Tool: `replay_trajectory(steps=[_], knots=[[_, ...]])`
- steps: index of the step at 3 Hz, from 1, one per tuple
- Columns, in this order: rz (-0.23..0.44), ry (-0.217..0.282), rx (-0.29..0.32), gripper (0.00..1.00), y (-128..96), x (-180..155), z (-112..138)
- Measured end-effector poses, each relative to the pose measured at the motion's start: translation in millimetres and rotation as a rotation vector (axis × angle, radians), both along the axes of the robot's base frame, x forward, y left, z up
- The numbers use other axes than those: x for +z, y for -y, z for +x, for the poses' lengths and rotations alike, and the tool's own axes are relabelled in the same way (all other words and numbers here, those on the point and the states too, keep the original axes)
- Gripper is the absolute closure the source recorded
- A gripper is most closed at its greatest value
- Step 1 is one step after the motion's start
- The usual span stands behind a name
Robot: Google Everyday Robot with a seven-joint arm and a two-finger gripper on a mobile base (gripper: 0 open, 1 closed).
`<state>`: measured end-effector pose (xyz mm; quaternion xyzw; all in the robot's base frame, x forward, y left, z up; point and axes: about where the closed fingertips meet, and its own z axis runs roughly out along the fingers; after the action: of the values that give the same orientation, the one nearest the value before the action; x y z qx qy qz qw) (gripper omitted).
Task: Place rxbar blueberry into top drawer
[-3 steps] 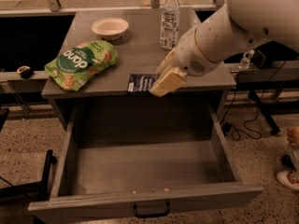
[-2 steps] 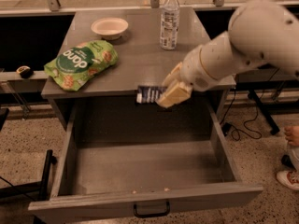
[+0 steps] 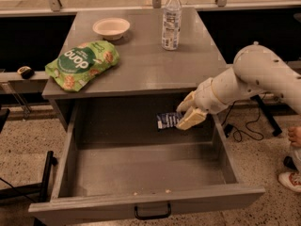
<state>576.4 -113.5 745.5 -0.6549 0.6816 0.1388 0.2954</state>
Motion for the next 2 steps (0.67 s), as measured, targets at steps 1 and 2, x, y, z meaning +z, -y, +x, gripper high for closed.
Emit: replay_trajectory(steps=[1, 2], knots=[[0.0, 0.0, 0.019, 1.0, -1, -6, 0], [0.006, 0.001, -0.033, 1.0, -6, -27, 0]])
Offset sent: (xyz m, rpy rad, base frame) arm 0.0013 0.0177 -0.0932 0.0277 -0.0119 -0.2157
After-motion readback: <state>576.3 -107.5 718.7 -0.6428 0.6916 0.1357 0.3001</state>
